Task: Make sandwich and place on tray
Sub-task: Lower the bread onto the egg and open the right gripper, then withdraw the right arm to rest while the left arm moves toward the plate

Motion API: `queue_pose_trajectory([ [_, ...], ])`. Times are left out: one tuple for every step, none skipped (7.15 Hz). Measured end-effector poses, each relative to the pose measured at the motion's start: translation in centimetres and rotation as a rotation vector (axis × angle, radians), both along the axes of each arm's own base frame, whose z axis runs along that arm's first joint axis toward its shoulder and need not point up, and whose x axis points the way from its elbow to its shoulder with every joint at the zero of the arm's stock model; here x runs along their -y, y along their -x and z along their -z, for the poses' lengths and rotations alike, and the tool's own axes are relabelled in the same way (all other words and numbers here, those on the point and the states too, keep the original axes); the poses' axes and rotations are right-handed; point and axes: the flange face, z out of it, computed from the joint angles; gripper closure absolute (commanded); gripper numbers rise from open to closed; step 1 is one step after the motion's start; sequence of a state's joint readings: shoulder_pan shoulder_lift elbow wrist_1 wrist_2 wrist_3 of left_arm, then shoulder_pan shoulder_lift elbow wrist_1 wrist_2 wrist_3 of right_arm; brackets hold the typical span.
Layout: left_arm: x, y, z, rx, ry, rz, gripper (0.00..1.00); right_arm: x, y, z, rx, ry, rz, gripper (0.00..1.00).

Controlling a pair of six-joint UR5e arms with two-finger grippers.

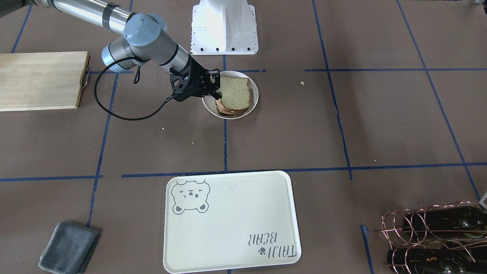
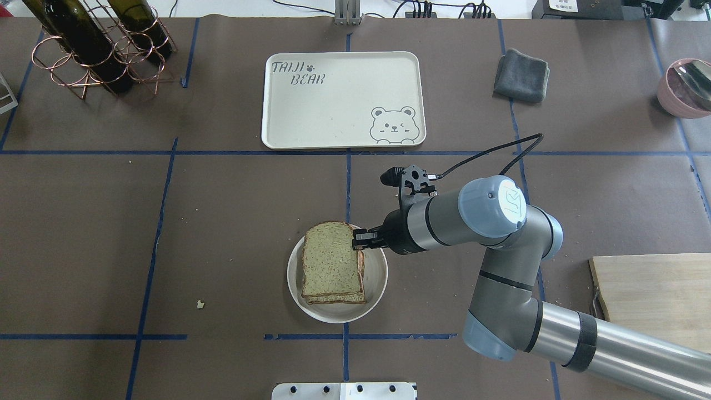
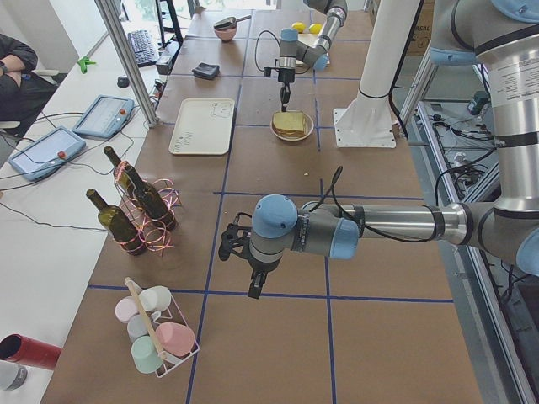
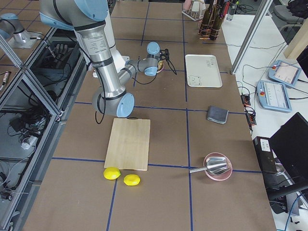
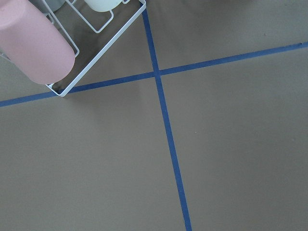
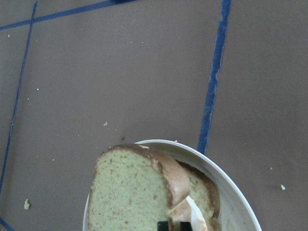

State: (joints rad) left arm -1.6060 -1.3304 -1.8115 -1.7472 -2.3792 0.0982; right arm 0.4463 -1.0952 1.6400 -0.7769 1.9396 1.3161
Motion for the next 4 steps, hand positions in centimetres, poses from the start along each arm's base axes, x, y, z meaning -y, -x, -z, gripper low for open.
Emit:
queue_pose_trajectory([
  [0.0,0.0,0.0,0.000,0.000,0.000,0.00,0.5,-0.4,-0.4,-0.013,0.005,-0.012,0.00],
  [0.1,0.0,0.2,0.001,-0.005,0.000,0.00,1.8,-1.4,-1.0,-0.043,0.019,-0.031,0.00],
  [0.4,0.0,0.8,0.004,-0.017,0.001,0.00,4.0,-3.2,-2.1,-0.094,0.046,-0.055,0.00],
  [1.1,0.1,1.5,0.007,-0.032,0.003,0.00,6.5,-5.5,-3.5,-0.151,0.065,-0.072,0.00],
])
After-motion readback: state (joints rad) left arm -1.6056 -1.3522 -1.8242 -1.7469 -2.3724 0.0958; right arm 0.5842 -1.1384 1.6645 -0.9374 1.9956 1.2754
